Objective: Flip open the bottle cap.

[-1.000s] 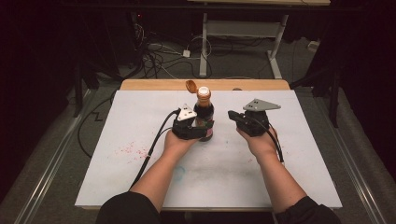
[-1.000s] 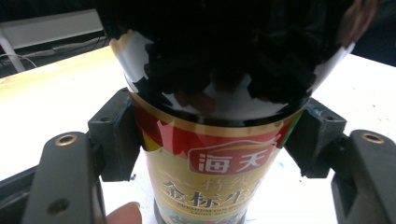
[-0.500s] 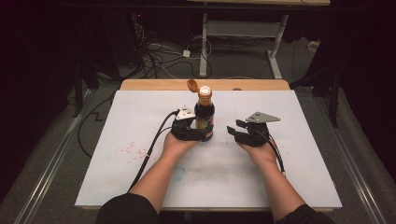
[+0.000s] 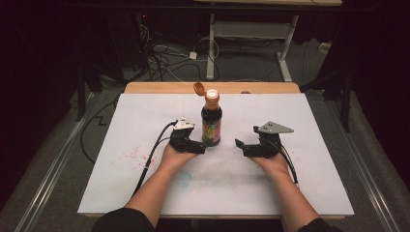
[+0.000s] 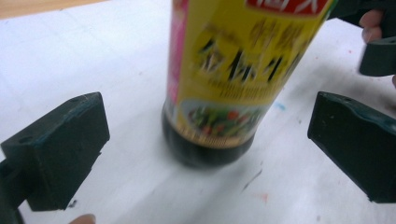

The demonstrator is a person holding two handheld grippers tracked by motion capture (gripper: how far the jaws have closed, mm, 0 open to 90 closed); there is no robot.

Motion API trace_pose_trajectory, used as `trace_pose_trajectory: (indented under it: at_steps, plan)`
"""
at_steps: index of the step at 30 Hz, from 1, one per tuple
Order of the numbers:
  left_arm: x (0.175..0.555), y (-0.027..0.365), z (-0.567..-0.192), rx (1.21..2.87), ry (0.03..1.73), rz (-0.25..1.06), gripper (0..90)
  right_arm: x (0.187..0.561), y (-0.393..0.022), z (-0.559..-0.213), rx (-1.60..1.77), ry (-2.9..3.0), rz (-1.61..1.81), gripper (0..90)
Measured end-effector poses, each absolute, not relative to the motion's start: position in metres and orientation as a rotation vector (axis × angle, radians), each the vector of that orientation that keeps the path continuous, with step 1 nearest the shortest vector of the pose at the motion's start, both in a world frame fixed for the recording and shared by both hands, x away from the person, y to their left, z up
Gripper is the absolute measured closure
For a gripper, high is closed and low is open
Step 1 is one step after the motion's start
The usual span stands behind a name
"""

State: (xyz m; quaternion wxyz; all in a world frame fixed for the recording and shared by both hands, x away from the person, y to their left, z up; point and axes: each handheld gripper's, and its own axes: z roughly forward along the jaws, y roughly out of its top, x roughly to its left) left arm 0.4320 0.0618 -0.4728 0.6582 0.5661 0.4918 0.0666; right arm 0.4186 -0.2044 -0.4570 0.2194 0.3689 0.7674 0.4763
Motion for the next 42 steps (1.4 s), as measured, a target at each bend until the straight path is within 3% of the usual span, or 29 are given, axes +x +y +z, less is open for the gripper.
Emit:
trace_pose_trajectory:
  at_steps: [19,42]
  plan:
    - [0.392,0.12,-0.484,1.288,1.151,0.219,0.0,0.389,-0.227,-0.469,1.056,2.097,1.279,0.5]
    - [0.315,0.179,-0.494,1.257,1.115,0.329,0.0,0.332,-0.264,-0.479,1.07,2.051,1.222,0.5]
